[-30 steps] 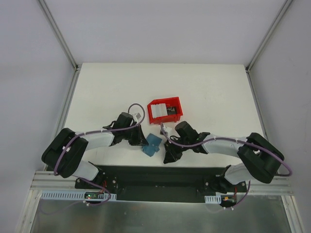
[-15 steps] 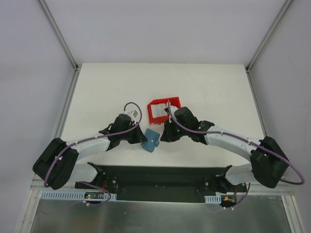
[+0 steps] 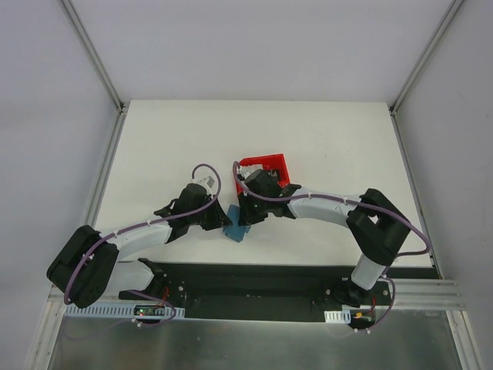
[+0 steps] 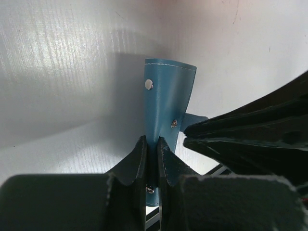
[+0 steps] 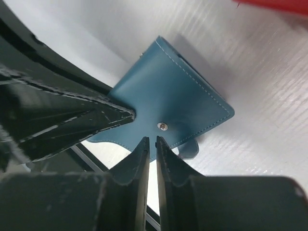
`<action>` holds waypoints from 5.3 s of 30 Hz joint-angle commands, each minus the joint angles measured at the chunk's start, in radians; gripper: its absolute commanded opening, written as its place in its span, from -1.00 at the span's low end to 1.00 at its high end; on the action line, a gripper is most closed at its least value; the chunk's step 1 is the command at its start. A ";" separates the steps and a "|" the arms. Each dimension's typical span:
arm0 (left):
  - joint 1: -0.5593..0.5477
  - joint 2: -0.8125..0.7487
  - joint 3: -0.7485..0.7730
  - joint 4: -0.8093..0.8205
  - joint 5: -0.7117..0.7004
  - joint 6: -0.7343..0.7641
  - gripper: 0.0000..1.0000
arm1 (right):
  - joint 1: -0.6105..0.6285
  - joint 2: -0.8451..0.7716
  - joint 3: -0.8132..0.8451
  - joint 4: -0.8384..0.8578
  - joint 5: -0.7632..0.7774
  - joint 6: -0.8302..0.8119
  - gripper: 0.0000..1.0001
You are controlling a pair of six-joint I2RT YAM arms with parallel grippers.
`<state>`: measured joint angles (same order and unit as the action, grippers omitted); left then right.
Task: Put the credit cards into the card holder
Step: Open the card holder at the center of the board.
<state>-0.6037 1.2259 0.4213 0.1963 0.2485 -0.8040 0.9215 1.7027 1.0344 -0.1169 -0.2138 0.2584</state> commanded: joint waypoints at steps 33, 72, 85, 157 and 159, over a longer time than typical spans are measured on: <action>-0.033 -0.043 0.137 -0.184 -0.097 0.164 0.54 | -0.056 -0.086 -0.321 0.013 0.036 0.010 -0.76; -0.413 0.481 0.614 -0.627 -0.568 0.276 0.14 | -0.128 -0.086 -0.514 0.326 -0.016 0.220 -0.75; -0.424 0.501 0.626 -0.624 -0.538 0.292 0.32 | -0.151 -0.069 -0.527 0.333 -0.027 0.226 -0.75; -0.179 0.146 0.240 -0.362 -0.311 0.115 -1.00 | -0.184 -0.265 -0.310 -0.076 0.123 0.064 -0.63; -0.180 0.138 0.246 -0.356 -0.287 0.121 -1.00 | -0.188 -0.279 -0.280 -0.134 0.152 0.039 -0.60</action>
<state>-0.7780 1.3952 0.6773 -0.1768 -0.1028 -0.6495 0.7471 1.4807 0.6876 -0.1024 -0.1604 0.3645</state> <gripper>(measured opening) 0.009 0.189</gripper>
